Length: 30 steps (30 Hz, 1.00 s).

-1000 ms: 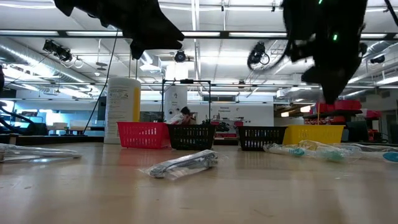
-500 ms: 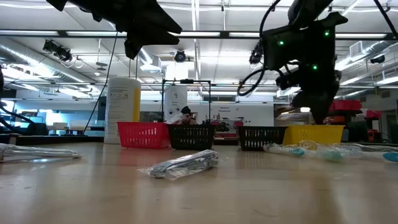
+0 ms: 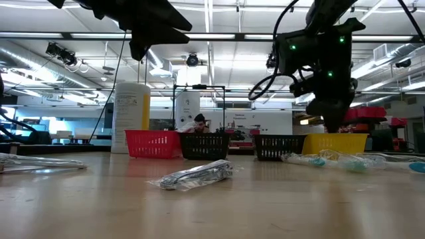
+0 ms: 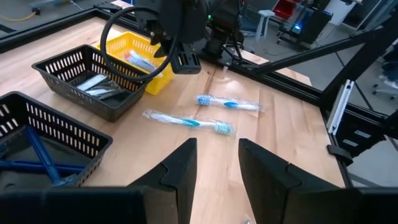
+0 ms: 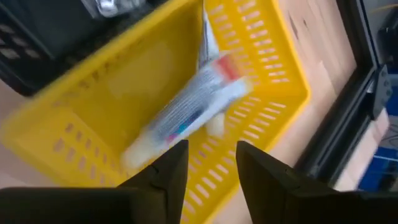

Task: Pick & Place Travel size toiletries
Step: Put the green toothbrush into the red basket

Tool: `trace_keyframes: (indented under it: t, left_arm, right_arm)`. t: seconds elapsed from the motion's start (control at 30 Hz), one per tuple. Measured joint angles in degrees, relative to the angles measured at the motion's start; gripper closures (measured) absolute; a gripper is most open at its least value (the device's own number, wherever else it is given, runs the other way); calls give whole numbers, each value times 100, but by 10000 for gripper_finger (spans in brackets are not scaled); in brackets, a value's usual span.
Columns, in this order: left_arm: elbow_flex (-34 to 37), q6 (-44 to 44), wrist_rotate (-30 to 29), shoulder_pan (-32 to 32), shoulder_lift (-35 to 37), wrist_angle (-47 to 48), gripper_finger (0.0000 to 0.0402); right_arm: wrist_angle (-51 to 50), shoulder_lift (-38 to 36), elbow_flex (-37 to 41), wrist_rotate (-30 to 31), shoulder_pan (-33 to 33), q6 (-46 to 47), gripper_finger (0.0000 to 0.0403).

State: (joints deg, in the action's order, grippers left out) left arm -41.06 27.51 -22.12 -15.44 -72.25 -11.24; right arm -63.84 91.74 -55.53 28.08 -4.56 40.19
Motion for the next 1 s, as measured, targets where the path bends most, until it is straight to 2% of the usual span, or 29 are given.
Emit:
trace_keyframes:
  t: [0.17,0.33,0.53,0.7,0.83,1.0]
  left_arm:
    - [0,-4,-179,0,0,6,274]
    - [0,-6,-250,0,0,19,274]
    - [0,-7,-253,0,0,22,274]
    - [0,-7,-250,0,0,34,274]
    - [0,-7,-250,0,0,35,274]
    - [0,-7,-250,0,0,35,274]
  right_arm:
    - [243,0,0,80,238,132,257]
    - [-4,2,-225,429,654,304,257]
    - [74,2,-583,-568,1184,789,257]
    - [391,2,-584,-1105,1691,1185,257]
    - [894,2,-507,-1195,2106,1728,257]
    - [2152,2,-87,-1175,2302,2253,257]
